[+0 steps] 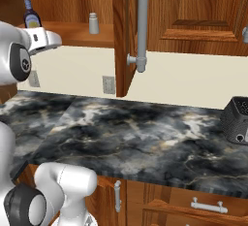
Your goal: Move the condiment bottle and shaker from the cabinet to the dining counter.
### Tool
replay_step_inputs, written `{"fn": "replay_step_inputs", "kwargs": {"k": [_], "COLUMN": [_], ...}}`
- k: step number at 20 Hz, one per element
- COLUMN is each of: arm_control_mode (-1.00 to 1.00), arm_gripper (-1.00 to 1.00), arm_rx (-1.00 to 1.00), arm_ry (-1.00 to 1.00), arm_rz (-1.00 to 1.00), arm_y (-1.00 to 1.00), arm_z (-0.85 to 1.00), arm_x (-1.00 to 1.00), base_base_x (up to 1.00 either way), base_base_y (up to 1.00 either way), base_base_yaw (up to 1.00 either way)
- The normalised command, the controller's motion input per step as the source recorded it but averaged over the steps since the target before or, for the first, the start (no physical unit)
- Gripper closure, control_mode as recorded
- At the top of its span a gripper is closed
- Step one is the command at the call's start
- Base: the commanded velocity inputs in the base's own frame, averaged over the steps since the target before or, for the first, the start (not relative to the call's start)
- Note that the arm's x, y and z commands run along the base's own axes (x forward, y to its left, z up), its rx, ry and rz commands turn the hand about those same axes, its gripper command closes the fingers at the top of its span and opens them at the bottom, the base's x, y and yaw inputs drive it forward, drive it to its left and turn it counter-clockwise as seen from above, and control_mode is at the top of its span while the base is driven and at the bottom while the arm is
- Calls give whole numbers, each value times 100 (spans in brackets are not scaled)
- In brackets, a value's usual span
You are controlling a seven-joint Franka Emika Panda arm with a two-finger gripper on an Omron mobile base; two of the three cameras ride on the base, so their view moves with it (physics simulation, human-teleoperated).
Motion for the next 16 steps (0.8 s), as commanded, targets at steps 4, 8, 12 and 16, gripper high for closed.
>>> {"fn": "replay_step_inputs", "kwargs": {"k": [4, 8, 12, 16], "arm_control_mode": [-100, -100, -100, -100], "arm_gripper": [-100, -100, -100, -100], "arm_rx": [0, 0, 0, 2], "arm_ry": [0, 0, 2, 0], "arm_rz": [-6, -5, -3, 0], "arm_y": [-30, -31, -32, -28], "arm_z": [0, 1, 6, 8], "arm_x": [8, 10, 15, 30], "base_base_x": [0, 0, 0, 0], "base_base_y": [0, 0, 0, 0], "base_base_yaw": [0, 0, 0, 0]}}
